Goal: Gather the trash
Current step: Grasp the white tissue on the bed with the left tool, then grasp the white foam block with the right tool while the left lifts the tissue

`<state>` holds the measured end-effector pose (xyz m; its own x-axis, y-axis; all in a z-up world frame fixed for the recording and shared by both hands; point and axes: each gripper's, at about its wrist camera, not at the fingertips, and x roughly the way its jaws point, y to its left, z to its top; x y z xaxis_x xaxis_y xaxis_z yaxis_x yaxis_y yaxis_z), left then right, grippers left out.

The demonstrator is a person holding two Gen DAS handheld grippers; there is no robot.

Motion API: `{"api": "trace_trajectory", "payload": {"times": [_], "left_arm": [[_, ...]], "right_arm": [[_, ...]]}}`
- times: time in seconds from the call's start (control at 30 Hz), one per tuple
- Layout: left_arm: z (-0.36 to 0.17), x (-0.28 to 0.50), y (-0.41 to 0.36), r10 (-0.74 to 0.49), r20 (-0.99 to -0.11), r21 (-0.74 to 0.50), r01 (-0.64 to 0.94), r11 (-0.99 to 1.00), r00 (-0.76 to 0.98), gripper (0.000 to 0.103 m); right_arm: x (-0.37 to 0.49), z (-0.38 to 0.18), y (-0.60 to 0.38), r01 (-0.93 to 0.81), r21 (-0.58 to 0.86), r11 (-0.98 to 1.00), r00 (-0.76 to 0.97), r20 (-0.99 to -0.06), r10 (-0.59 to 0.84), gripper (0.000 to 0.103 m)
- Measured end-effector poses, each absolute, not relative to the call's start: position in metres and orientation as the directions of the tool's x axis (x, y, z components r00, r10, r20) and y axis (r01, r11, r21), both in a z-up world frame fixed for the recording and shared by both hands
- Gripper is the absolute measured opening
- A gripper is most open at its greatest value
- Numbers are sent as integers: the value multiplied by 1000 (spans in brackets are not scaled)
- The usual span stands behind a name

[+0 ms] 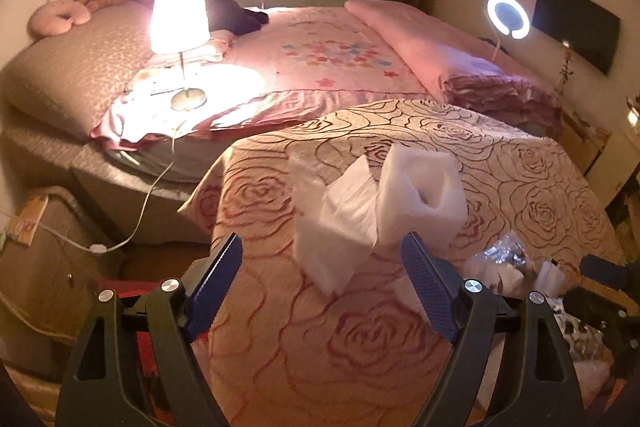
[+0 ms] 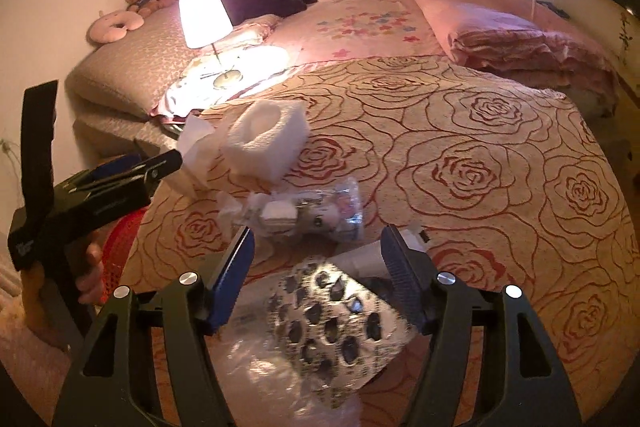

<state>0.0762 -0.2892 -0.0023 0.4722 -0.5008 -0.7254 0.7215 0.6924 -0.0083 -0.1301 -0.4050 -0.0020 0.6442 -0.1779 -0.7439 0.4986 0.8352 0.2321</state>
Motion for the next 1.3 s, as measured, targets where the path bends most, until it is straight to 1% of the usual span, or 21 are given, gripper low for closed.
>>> {"api": "trace_trajectory", "payload": {"times": [0.17, 0.2, 0.23, 0.27, 0.33, 0.37, 0.43, 0.47, 0.5, 0.53, 0.57, 0.77, 0.83, 0.9, 1.1, 1.3], "left_arm": [[-8, 83, -299, -486, -735, 6, 721, 693, 473, 78], [-9, 84, -300, -485, -735, 4, 719, 695, 473, 74], [-10, 85, -300, -485, -737, 2, 719, 695, 471, 67], [-12, 87, -300, -483, -743, -2, 719, 695, 464, 62], [-16, 89, -301, -478, -755, -11, 720, 694, 448, 48], [-18, 90, -302, -475, -762, -15, 721, 693, 440, 45], [-23, 91, -301, -469, -771, -18, 721, 693, 431, 32], [-25, 91, -300, -467, -772, -18, 720, 694, 431, 30], [-25, 90, -300, -467, -771, -19, 718, 695, 432, 24], [-25, 91, -298, -469, -771, -22, 717, 697, 432, 15], [-25, 91, -295, -471, -772, -30, 716, 698, 427, 12], [-16, 86, -271, -487, -752, -53, 696, 716, 445, 11], [-12, 83, -263, -484, -745, -47, 687, 725, 460, 11], [-8, 79, -255, -475, -737, -31, 677, 735, 482, 11], [0, 72, -238, -445, -717, 17, 652, 758, 536, 11], [1, 76, -224, -432, -718, 8, 627, 779, 546, 11]], "right_arm": [[-131, -5, -414, 510, 237, 827, 639, -748, -180, 64], [-130, -5, -414, 511, 238, 826, 639, -748, -180, 64], [-130, -6, -415, 512, 239, 825, 639, -748, -179, 64], [-130, -5, -416, 512, 239, 825, 639, -748, -179, 63], [-129, -5, -416, 511, 239, 826, 638, -749, -178, 64], [-128, -4, -416, 511, 240, 826, 638, -750, -177, 64], [-125, -1, -416, 509, 239, 827, 639, -749, -177, 64], [-124, 1, -416, 507, 236, 829, 640, -748, -178, 64], [-122, 3, -416, 503, 233, 832, 642, -746, -179, 64], [-120, 7, -415, 499, 230, 835, 645, -743, -181, 64], [-119, 10, -416, 497, 227, 837, 647, -740, -183, 64], [-96, 23, -419, 481, 222, 848, 642, -748, -168, 65], [-82, 25, -419, 474, 219, 853, 635, -756, -159, 69], [-67, 26, -420, 473, 222, 853, 631, -761, -151, 71], [-10, 11, -424, 487, 254, 835, 594, -798, -104, 75], [30, -9, -416, 494, 226, 840, 547, -831, -98, 75]]}}
